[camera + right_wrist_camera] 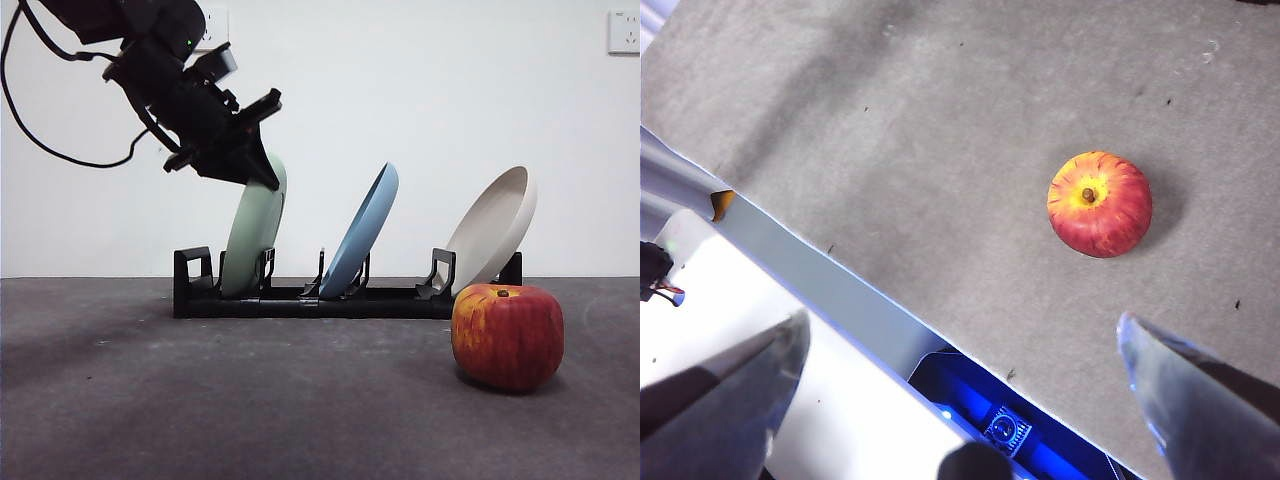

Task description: Take the green plate from the plate rack,put the plate on the table,take the apple from the table,put the apple in the plate

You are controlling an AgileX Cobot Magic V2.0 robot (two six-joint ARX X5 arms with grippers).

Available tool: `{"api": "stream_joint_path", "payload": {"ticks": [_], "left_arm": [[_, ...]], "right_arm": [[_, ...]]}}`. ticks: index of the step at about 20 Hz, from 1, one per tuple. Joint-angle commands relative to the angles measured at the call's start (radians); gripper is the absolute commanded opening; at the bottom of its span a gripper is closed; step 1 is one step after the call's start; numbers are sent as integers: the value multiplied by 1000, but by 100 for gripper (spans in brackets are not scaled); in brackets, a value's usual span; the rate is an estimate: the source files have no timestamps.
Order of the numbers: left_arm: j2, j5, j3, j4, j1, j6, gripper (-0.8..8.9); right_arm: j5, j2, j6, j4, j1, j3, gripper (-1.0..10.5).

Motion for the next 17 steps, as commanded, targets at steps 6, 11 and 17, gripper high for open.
{"api": "stream_joint_path", "payload": {"ticks": [6, 11, 17], "left_arm": [[-137, 25, 35, -45, -4, 6, -8], [-273, -3, 60, -231, -39, 106, -8], [-476, -323, 60, -510, -234, 298, -8]], "right_arm": [[-2, -1, 5, 6, 2, 3, 688], [-2, -1, 5, 6, 2, 3, 688], [-2, -1, 6, 7, 2, 3, 688]]}}
